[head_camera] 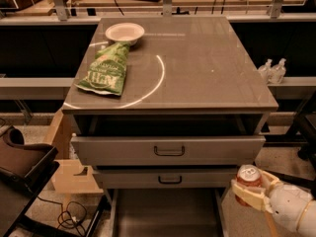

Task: Place coke can into bottom drawer

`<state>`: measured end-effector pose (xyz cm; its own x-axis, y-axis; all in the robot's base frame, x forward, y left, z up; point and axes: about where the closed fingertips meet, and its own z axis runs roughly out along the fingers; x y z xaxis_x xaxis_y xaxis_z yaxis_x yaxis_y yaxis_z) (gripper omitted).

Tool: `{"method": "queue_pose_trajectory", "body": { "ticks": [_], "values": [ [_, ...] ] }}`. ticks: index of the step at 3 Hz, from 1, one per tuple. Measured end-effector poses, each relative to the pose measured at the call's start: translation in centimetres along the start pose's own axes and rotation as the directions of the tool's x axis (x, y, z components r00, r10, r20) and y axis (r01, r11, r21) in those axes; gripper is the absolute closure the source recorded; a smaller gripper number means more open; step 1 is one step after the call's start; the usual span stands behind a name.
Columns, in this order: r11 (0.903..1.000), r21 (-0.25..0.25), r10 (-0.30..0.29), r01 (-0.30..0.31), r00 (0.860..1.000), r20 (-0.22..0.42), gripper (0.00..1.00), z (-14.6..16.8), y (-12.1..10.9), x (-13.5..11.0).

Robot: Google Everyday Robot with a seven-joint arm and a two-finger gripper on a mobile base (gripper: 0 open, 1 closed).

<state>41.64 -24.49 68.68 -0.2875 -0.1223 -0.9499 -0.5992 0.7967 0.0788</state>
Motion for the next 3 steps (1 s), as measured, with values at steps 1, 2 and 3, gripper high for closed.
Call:
{"method": "queue_pose_trajectory", "body": {
  "ticks": [1, 2, 3],
  "values": [
    [0.9905, -0.129, -0.048, 0.046, 0.999, -0.007, 1.00, 2.0, 1.6, 4.0],
    [0.9901, -0.133, -0.047, 0.046, 0.999, -0.006, 1.00, 2.1, 1.7, 4.0],
    [0.9801, -0.198, -0.010, 0.006, 1.000, -0.020, 1.00, 5.0, 2.1, 7.6]
  ]
}}
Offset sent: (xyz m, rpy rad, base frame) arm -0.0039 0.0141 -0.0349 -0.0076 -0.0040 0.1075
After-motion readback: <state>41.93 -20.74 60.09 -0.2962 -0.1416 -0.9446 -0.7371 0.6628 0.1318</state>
